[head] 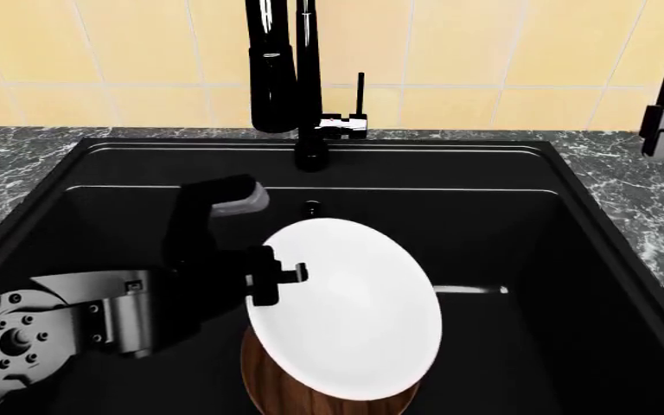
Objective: Stack the bowls in the sink.
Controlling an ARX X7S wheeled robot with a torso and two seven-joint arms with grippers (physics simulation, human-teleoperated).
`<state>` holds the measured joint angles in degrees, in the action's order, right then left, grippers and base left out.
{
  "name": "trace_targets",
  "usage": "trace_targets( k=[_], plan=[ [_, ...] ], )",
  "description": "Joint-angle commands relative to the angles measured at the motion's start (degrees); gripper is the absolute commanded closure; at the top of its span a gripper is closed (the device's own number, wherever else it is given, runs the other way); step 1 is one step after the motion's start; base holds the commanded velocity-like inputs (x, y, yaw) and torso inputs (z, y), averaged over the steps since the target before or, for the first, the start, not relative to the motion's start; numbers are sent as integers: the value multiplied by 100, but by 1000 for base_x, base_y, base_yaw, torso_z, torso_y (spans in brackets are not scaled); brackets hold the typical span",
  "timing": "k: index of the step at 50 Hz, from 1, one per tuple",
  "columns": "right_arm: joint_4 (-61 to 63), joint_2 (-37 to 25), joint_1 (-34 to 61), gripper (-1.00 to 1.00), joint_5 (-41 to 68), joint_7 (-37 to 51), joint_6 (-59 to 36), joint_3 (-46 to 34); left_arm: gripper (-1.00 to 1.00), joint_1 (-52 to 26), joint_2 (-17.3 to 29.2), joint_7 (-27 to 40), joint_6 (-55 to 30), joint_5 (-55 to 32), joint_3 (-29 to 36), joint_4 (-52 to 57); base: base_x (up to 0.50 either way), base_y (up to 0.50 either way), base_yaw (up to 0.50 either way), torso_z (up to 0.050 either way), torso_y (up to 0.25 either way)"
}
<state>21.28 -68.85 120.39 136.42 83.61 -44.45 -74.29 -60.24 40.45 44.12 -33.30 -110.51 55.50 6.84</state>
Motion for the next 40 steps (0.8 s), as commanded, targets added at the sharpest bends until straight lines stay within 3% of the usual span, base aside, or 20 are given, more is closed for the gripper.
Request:
trace_targets(
  k=[1,40],
  plan=[
    [-12,-21,-20,-100,-11,-18,2,12,100,-52,-110,-79,-22,39,25,-155,0,0,0,0,0],
    [12,-109,-110,-100,-46,-48,-4,48,100,-55,-367,-236,-167,254,274,-650,0,0,0,0,0]
  ],
)
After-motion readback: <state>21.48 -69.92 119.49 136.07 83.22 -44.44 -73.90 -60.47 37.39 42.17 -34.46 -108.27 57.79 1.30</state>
